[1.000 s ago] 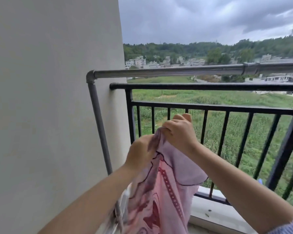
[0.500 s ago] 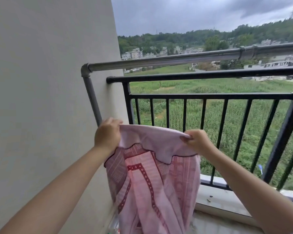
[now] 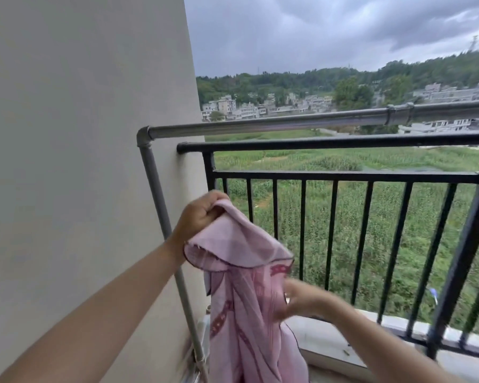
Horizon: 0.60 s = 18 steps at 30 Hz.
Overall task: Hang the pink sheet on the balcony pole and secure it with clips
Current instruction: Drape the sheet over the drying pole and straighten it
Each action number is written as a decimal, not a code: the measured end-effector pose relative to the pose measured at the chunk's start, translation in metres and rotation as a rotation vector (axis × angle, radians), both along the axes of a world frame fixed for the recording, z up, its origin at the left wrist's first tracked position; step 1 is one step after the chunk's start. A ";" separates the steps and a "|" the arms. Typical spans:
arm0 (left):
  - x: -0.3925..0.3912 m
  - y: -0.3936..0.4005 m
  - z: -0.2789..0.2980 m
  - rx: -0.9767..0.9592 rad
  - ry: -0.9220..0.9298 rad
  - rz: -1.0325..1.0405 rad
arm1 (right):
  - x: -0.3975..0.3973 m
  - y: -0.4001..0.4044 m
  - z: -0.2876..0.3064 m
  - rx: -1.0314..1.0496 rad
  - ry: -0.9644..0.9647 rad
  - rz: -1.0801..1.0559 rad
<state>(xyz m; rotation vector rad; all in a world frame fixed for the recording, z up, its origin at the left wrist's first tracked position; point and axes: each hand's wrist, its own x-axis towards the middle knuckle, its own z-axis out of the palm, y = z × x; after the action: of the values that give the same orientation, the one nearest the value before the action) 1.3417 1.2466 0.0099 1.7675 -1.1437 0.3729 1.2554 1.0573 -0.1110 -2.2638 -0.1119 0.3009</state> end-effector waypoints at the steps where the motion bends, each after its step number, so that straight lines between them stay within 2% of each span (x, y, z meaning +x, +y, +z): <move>1: 0.004 0.005 0.007 0.000 0.006 -0.009 | 0.005 0.010 -0.021 -0.068 0.001 -0.019; 3: 0.014 0.013 0.021 0.011 -0.036 0.012 | 0.021 0.029 -0.048 -0.175 -0.017 -0.072; 5: 0.024 0.023 0.032 0.055 -0.101 0.120 | 0.037 0.037 -0.061 -0.192 -0.056 -0.142; 7: 0.042 0.039 0.038 0.161 -0.116 0.362 | 0.049 0.032 -0.058 -0.116 -0.058 -0.314; 9: 0.063 0.062 0.041 0.252 -0.026 0.573 | 0.055 0.018 -0.039 0.053 -0.088 -0.571; 11: 0.082 0.079 0.045 0.099 0.224 0.534 | 0.057 0.006 0.002 0.222 -0.186 -0.693; 14: 0.112 0.091 0.071 -0.333 0.640 0.284 | 0.055 0.006 0.083 0.250 -0.468 -0.699; 16: 0.133 0.091 0.095 -0.522 0.787 0.186 | 0.054 0.013 0.133 0.224 -0.625 -0.717; 18: 0.149 0.092 0.123 -0.615 0.850 0.140 | 0.052 0.020 0.181 0.236 -0.713 -0.711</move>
<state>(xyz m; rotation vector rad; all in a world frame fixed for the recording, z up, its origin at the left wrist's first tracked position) 1.4912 1.3386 0.1332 1.2363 -0.2497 0.0169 1.3077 1.0774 0.0697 -1.9271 0.2737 -0.8486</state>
